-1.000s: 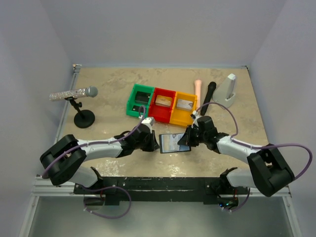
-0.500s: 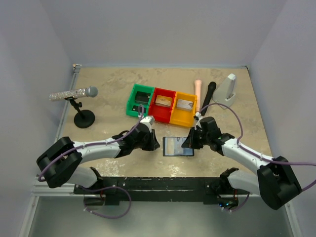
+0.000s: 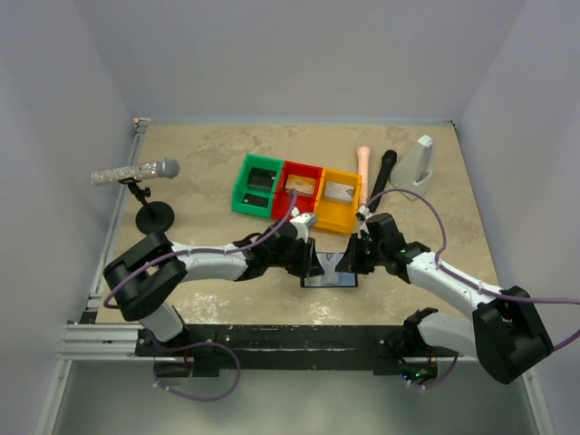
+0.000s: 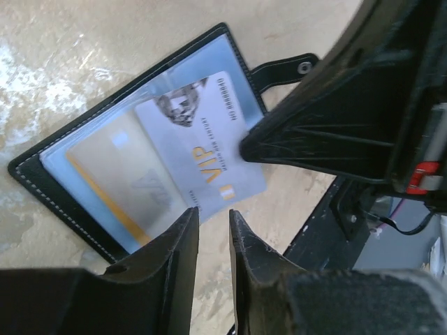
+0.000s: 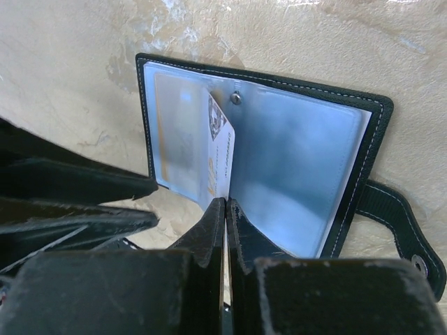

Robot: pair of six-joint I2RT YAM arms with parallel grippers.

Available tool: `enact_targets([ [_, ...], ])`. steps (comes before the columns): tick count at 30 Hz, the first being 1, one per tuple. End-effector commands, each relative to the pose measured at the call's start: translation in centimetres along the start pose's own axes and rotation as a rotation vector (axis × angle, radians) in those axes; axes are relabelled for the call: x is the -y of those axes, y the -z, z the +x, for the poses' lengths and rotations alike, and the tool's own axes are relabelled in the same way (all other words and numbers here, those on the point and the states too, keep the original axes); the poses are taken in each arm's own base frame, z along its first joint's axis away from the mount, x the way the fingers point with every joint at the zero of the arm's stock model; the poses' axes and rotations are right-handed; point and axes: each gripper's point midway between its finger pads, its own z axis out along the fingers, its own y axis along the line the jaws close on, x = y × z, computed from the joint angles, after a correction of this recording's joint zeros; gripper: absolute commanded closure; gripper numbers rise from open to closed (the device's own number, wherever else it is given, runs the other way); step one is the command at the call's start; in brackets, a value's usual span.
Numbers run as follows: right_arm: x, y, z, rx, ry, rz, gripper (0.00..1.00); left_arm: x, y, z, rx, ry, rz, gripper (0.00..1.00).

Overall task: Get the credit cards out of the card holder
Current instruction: Remove the credit card from the card holder.

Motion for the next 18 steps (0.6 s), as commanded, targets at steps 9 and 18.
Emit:
enact_targets([
  [9, -0.1, 1.5, -1.0, 0.037, 0.01, 0.032, 1.0, -2.5, -1.8, 1.6, -0.075, 0.033, -0.097, 0.74],
  [18, 0.0, 2.9, -0.8, 0.038, 0.002, 0.063, 1.0, -3.9, -1.9, 2.0, -0.081, 0.053, -0.157, 0.74],
])
